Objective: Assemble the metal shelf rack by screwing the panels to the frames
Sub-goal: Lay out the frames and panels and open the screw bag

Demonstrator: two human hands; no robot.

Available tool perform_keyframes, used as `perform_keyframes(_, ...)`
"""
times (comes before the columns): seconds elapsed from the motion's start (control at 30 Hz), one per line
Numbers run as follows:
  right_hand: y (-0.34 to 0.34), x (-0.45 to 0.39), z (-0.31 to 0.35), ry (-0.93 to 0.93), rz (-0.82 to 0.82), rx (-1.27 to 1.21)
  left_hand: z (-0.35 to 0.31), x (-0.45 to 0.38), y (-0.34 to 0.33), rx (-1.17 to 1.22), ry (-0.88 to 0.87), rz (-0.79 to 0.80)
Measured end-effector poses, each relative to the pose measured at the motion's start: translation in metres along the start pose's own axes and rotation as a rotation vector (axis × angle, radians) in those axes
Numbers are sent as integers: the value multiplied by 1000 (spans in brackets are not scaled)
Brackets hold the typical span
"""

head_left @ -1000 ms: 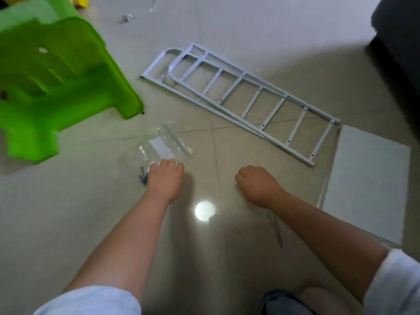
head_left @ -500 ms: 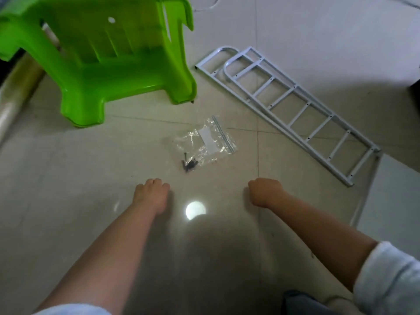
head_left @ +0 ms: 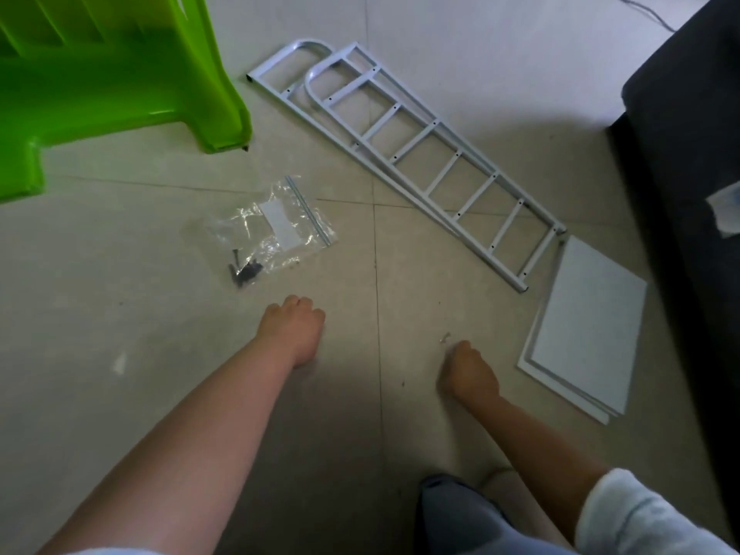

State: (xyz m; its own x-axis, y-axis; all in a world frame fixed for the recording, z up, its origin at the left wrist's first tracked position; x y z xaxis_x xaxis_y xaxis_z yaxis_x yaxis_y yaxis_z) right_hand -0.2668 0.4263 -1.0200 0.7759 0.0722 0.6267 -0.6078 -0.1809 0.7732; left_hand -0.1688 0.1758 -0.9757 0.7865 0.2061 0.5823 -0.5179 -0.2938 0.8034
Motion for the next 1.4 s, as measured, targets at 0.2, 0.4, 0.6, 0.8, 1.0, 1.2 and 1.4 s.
perform_keyframes(0.2, 18, -8, 34, 145, -261, 37, 14, 6, -9, 39, 94, 54)
perform_keyframes(0.4, 53, -40, 60, 139, -439, 51, 31, 16, -11, 49, 189, 115)
perform_keyframes(0.6, 35, -62, 65, 114, -319, 85, 42, 15, -15, 37, 204, 118)
perform_keyframes(0.8, 34, -67, 59, 37, -266, 214, 55, 13, -17, 153, 239, 115)
perform_keyframes(1.0, 75, -47, 112, 222, -193, 475, 98, 17, -10, 264, 512, 64)
perform_keyframes(1.2, 128, -4, 221, 591, -272, 680, 149, 21, -53, 411, 557, 15)
perform_keyframes(1.4, 125, -13, 281, 574, -105, 393, 151, 27, -80, 350, 451, 21)
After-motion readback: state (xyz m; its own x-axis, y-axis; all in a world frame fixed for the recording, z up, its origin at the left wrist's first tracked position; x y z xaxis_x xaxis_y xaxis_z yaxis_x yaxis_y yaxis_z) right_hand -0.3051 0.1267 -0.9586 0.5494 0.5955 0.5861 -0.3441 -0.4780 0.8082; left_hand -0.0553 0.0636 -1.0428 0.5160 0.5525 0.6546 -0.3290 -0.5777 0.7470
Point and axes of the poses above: each hand's wrist, its own x-axis away from the middle knuckle, its own y-axis out of the back of the hand, z = x × y, the point moved 6 cm from there along -x, towards the middle knuckle, and after that the axes turned 7 degrees about x, right-handed, at the moved point
